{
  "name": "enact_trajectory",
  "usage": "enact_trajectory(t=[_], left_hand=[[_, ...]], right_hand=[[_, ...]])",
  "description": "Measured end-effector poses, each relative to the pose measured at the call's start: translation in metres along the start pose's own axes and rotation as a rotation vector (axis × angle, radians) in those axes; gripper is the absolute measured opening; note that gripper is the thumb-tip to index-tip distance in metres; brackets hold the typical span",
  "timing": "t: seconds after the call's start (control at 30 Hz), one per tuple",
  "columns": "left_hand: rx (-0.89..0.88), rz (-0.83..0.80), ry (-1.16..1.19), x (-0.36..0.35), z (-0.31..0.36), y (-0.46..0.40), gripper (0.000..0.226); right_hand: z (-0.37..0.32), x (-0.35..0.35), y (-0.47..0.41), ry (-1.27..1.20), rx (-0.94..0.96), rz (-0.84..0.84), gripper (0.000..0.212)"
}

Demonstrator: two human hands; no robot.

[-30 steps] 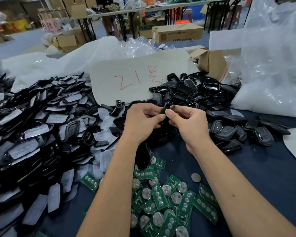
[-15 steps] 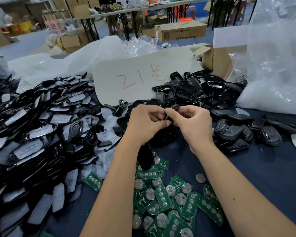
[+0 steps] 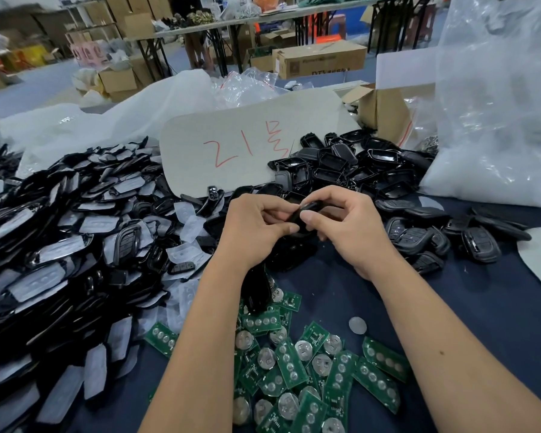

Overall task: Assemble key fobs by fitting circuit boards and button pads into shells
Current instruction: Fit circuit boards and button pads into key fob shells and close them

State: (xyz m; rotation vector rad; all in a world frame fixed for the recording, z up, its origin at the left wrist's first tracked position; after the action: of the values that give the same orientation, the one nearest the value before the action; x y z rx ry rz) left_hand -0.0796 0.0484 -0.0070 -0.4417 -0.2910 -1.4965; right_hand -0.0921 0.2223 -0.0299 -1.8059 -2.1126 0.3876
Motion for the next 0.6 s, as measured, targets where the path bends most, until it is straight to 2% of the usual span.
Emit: enact_trajectory(t=[0.1, 0.3, 0.5, 0.6], left_hand=[[-0.025, 0.001, -0.020, 0.000, 0.002, 0.000, 0.044], [-0.071, 0.053, -0.059, -0.001, 0.002, 0.000, 0.024], [-0.071, 0.062, 0.059, 0.002, 0.005, -0.002, 0.043], [0.019, 0.030, 0.227, -0.001, 0.001, -0.004, 0.052]], right_hand=[[-0.002, 0.000, 0.000, 0.009, 0.025, 0.018, 0.015], [-0.007, -0.008, 0.001, 0.072, 0.047, 0.002, 0.020], [-0.011, -0.007, -0.001, 0.048, 0.060, 0.046, 0.020], [-0.010, -0.006, -0.004, -0.104, 0.024, 0.124, 0.030]])
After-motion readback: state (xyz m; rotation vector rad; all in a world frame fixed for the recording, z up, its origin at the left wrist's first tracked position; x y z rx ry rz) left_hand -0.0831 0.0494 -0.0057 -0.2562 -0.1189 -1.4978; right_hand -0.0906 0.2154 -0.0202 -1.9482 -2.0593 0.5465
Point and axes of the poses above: each hand's wrist, its own y-axis away from the middle knuckle, its own x-axis out of the back of the hand, z = x × y, the point moved 4 cm from there along -y, towards the middle knuckle, and after that the axes turned 8 degrees about x, right-handed, at the moved point
